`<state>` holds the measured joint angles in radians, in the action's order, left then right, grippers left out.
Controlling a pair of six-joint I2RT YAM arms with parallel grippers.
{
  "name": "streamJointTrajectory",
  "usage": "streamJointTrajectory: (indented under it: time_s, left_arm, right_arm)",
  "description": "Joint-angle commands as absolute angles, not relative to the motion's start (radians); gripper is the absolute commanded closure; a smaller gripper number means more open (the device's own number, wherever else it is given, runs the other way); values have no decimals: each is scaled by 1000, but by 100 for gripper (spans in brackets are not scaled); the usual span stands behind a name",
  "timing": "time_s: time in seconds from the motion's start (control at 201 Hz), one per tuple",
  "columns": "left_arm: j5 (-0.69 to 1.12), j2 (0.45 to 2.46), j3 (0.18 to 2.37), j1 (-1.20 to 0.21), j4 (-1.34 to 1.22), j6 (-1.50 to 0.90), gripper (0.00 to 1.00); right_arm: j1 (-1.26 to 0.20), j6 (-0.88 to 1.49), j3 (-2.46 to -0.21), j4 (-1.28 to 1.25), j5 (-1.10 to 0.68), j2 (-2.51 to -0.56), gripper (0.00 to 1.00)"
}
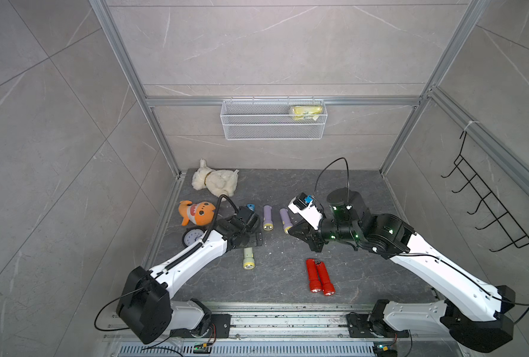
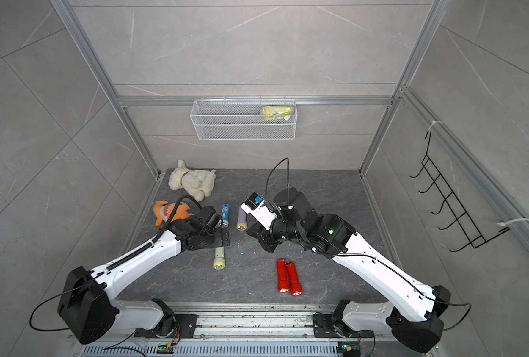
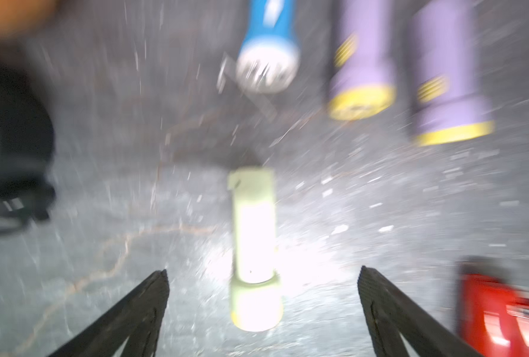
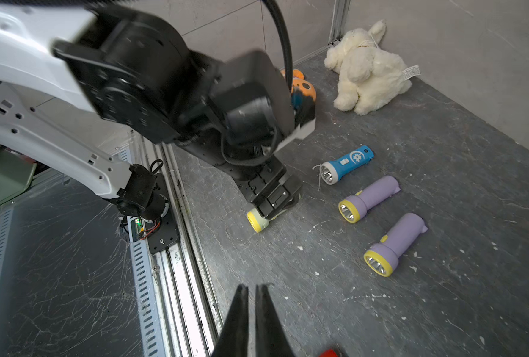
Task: Close the plug at the bottom of the flashlight
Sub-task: Place the flashlight at the center of the board, then pick up the flashlight from the center of the board.
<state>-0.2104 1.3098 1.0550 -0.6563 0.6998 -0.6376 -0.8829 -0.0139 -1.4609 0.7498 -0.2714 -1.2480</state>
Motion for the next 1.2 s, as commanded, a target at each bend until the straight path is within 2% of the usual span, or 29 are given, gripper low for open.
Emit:
streamJointTrajectory:
  time_s: [0.0, 0.09, 0.289, 0.373, 0.398, 0.448, 0.548, 0.662, 0.971, 1.075, 1.2]
  left_arm:
    - [-160, 1276, 1102, -671, 638, -496, 0]
    - [-3, 1273, 1044, -669, 436, -458, 0]
    - [113, 1274, 874, -667, 52, -522, 0]
    - [184, 1318, 843, -649, -29, -560, 0]
    - [252, 1340, 845, -642, -47, -547, 5]
    - [352, 1389, 865, -635, -52, -539, 22]
    - [465, 1516, 964, -634, 90, -525, 21]
    - [619, 1587, 959, -643, 43, -544, 24]
    - [298, 1649, 1021, -814, 271, -561, 24]
    - [287, 1709, 1081, -879, 334, -573, 25]
    - [263, 1755, 1139, -944, 399, -581, 24]
  right_arm:
    - [-885, 13, -1527, 802, -228, -1264, 89]
    - [-885, 33, -1555, 838, -200, -1261, 89]
    - [-885, 92, -1588, 851, -146, -1245, 89]
    - [-885, 107, -1647, 888, -140, -1286, 89]
    - [-884, 110, -1670, 905, -137, -1302, 89]
    - [-884, 119, -1708, 932, -136, -1333, 89]
    - [-885, 143, -1743, 950, -141, -1372, 89]
    - [-886, 166, -1730, 927, -128, -1373, 89]
    - [-884, 187, -1733, 1019, 145, -1341, 91]
    - [-871, 215, -1753, 1089, 239, -1347, 91]
    - [-799, 247, -1709, 1113, 255, -1321, 92]
